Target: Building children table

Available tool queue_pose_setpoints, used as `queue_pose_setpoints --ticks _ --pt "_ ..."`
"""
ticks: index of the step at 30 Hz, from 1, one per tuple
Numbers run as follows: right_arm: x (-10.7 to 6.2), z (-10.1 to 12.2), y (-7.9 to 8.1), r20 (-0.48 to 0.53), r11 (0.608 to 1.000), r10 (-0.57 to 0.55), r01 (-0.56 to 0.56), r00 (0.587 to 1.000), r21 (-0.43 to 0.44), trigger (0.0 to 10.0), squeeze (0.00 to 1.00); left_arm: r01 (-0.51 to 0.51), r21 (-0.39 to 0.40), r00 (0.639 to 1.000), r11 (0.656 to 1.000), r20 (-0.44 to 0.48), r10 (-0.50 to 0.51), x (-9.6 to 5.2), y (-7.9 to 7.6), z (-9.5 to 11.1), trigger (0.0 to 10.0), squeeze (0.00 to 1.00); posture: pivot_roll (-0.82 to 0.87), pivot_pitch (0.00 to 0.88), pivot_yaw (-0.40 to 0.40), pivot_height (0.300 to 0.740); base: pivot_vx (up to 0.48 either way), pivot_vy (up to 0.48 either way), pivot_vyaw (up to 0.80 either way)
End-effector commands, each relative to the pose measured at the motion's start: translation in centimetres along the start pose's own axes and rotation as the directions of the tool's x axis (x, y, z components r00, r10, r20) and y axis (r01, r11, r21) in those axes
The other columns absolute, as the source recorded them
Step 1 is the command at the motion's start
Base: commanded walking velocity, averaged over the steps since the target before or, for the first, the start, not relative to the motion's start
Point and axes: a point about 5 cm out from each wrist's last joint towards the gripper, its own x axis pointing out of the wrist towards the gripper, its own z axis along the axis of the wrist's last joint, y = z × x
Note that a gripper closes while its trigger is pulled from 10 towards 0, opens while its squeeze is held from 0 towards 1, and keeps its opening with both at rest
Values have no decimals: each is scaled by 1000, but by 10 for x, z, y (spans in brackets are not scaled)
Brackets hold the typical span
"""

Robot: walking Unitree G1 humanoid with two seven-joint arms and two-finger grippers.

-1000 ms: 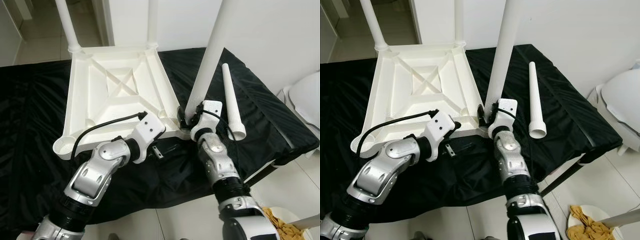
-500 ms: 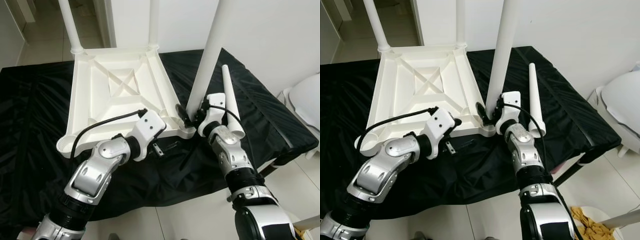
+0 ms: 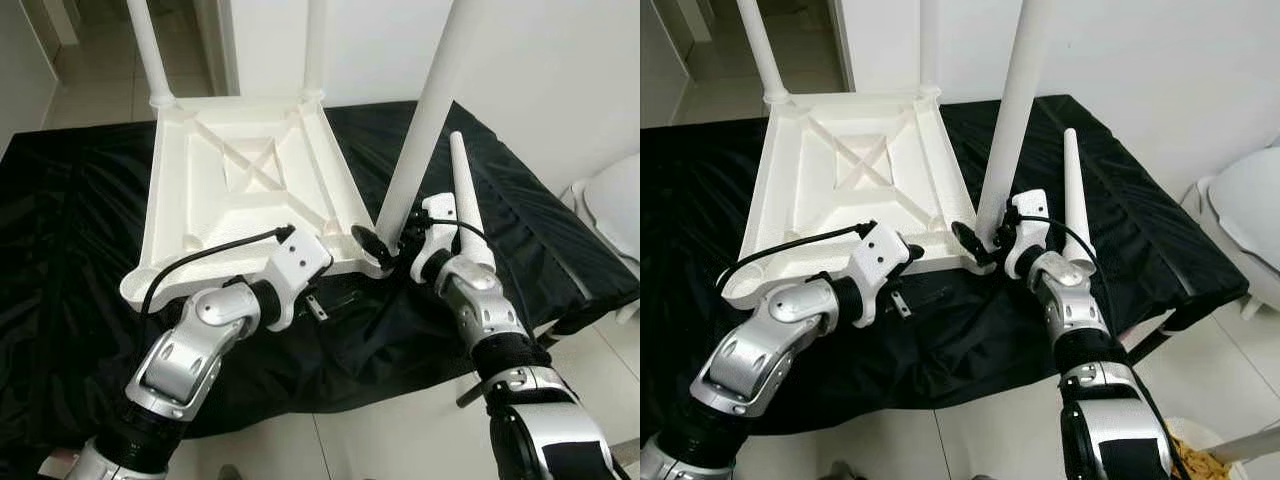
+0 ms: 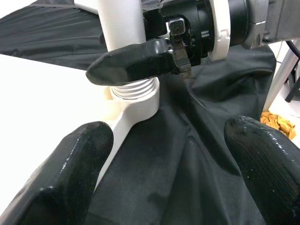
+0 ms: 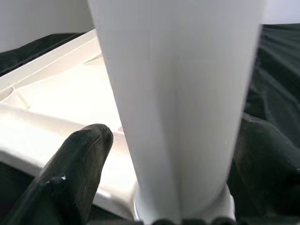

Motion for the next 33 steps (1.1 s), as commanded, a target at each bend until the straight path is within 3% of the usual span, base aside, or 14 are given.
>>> queue_pose_setpoints --ticks 1,2,12,18,30,33 --pt "1 2 -1 3 1000 21 -21 1000 -5 7882 0 22 -5 1000 1000 -1 -22 -1 -4 0 10000 0 -23 23 -7 740 0 0 0" --pt "0 2 -2 1 1000 23 -23 1000 -6 0 0 22 -5 1000 1000 -1 -22 -2 -4 0 10000 0 -23 25 -7 740 0 0 0" --pt "-3 1 -8 -14 1000 25 -25 1000 2 0 0 11 -9 1000 1000 -3 -11 -2 -2 1 10000 0 -22 32 -9 740 0 0 0" --pt "-5 -5 -8 -33 999 -28 29 999 27 0 0 2 -11 1000 1000 -4 -2 -3 -1 0 10000 0 -24 40 -7 740 0 0 0" --pt "4 -11 16 -7 988 -135 135 991 76 0 0 0 -10 1000 1000 -2 0 -2 0 2 10000 0 -35 39 -7 740 0 0 0" --pt "9 -11 26 10 967 -224 221 974 125 0 0 -1 -11 1000 1000 1 1 -1 0 2 10000 0 -39 37 -11 740 0 0 0"
